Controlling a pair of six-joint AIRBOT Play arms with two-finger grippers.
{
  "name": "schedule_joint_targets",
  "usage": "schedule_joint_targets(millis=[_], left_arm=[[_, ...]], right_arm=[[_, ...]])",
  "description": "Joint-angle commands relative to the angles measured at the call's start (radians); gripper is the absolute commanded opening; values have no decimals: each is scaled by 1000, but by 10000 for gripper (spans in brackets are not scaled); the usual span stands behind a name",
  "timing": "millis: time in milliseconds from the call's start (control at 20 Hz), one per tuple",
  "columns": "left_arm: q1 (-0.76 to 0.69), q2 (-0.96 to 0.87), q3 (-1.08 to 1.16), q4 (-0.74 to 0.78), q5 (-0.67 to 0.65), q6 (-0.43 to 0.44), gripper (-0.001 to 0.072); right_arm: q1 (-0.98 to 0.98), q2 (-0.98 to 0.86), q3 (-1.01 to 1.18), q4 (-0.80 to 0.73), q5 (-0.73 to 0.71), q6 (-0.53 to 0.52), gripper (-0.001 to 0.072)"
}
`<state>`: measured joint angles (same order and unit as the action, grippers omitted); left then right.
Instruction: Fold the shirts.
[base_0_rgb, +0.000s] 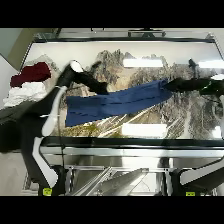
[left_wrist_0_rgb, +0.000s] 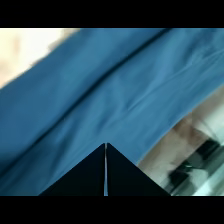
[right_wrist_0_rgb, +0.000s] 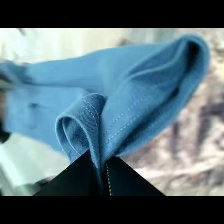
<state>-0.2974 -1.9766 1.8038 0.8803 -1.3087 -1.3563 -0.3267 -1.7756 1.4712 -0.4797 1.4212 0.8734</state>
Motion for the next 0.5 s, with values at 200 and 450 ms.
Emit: schedule_joint_targets(millis=[200, 450], left_arm=[[-248, -303, 280, -177, 88, -49, 27], [-226, -293, 230, -452, 125, 11, 27]], right_arm=[[-74, 267, 5, 12, 145, 104, 17], [-74, 314, 5, 13, 151, 126, 17]])
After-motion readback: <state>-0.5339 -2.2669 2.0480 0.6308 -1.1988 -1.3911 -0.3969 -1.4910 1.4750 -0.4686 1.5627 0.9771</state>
